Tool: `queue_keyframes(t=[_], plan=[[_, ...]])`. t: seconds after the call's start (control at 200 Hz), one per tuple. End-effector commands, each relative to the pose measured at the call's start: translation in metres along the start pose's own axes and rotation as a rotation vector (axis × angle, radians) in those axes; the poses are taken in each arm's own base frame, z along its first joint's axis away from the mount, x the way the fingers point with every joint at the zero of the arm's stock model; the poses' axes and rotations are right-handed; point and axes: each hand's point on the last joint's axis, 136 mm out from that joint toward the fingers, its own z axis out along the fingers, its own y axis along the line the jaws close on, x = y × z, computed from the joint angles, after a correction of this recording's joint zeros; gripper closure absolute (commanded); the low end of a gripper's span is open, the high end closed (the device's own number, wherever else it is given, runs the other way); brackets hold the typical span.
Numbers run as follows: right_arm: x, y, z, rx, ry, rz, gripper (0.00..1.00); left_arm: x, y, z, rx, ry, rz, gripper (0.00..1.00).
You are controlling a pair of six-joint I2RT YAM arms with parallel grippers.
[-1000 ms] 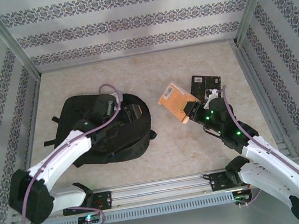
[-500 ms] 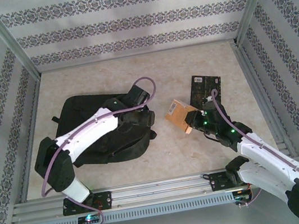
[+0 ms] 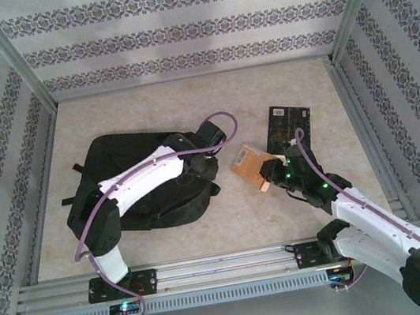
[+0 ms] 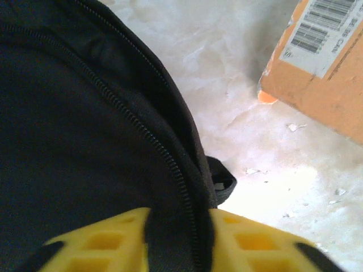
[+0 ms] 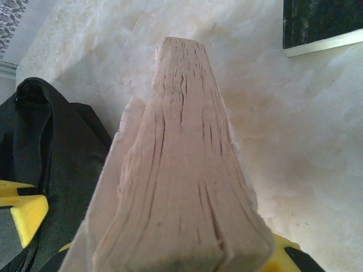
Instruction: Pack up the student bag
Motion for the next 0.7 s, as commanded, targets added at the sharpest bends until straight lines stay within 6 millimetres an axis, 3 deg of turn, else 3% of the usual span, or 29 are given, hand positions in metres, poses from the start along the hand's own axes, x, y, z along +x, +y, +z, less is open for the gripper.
queue_keyframes(t=[0.0, 0.21, 0.435, 0.695], plan=[[-0.012, 0.014, -0.005, -0.063, -0.046, -0.002, 1.00, 0.002, 0.012, -0.015, -0.064, -0.018, 0.040, 0.79], [-0.014, 0.024, -0.006, -0.088, -0.039, -0.013, 1.00, -0.002, 0.012, -0.032, -0.003, -0.084, 0.008, 1.00], [-0.023, 0.051, -0.025, -0.157, -0.047, -0.099, 1.00, -0.005, 0.027, -0.061, 0.041, -0.154, -0.050, 1.00], [-0.027, 0.111, -0.068, -0.387, -0.045, -0.224, 1.00, -0.001, 0.044, -0.109, 0.095, -0.273, -0.130, 1.00]])
